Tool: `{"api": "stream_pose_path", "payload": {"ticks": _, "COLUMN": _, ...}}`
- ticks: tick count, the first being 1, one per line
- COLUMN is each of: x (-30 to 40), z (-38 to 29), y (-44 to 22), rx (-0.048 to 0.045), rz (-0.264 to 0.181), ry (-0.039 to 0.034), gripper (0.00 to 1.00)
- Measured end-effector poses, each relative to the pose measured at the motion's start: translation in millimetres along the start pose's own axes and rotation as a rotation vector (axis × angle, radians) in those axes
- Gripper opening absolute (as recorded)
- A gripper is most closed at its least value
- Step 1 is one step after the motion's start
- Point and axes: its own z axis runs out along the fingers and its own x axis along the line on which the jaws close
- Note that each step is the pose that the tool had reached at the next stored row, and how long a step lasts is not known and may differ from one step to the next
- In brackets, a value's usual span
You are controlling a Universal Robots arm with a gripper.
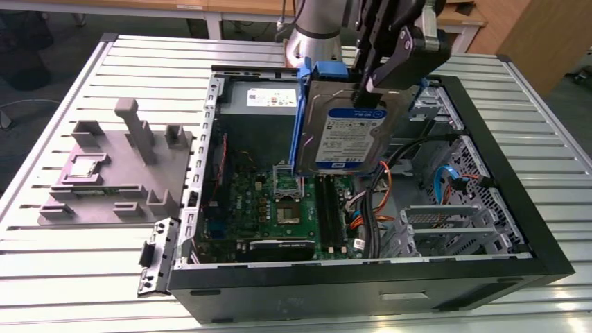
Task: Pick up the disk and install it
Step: 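Pick up the disk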
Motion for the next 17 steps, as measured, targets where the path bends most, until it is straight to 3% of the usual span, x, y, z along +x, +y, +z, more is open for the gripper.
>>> {"api": "stream_pose_path", "payload": {"ticks": 17, "x": 21.2, "z": -0.3, "y": 0.2, "rx": 0.0000, "rz": 0.000, "ry": 0.0000, "gripper": 0.35}}
